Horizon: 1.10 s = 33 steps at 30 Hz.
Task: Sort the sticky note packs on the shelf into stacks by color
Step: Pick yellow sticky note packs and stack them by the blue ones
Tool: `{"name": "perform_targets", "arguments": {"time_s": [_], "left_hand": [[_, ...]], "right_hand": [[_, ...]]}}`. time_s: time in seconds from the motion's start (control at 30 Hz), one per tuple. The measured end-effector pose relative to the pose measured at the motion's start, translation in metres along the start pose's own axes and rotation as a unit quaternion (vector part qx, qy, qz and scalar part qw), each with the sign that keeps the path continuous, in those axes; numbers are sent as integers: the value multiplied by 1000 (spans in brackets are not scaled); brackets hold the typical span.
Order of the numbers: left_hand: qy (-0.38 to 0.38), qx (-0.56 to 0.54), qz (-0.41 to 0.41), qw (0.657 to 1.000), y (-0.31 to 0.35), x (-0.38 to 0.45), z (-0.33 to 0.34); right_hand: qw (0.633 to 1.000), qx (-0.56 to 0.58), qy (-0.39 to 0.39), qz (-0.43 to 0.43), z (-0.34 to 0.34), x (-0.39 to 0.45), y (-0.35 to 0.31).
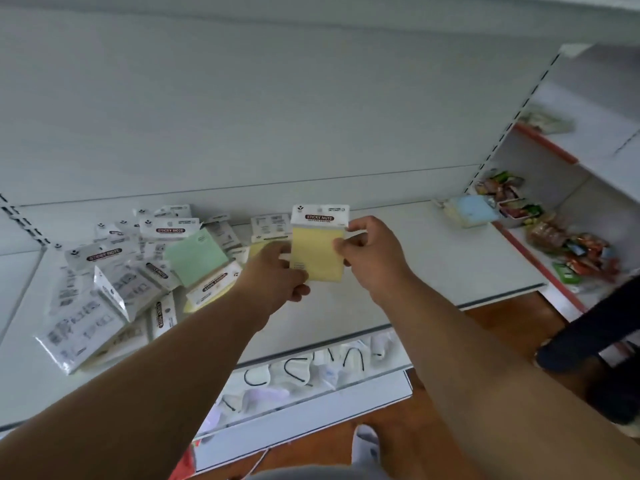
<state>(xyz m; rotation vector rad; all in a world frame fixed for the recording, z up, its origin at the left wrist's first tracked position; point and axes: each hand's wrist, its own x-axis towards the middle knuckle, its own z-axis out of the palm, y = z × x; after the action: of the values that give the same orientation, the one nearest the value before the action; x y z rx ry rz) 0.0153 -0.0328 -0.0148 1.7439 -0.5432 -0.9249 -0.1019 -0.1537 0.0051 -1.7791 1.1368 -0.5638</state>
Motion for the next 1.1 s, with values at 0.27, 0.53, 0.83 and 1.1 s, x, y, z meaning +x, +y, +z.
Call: {"name": "perform_targets", "arguments": {"time_s": [0.27, 0.53, 0.83, 1.1], "left_hand": [[80, 116, 33, 989, 32, 63, 118], [128, 273, 42, 953, 69, 125, 236], [109, 474, 101, 868, 61, 145, 285], [75, 510, 152, 844, 65, 150, 305]], "right_hand": [[992, -115, 23, -36, -93, 84, 57], [957, -271, -14, -105, -176, 164, 95], [856, -403, -127, -298, -195, 173, 136], [876, -397, -82, -259, -216, 191, 140]]}}
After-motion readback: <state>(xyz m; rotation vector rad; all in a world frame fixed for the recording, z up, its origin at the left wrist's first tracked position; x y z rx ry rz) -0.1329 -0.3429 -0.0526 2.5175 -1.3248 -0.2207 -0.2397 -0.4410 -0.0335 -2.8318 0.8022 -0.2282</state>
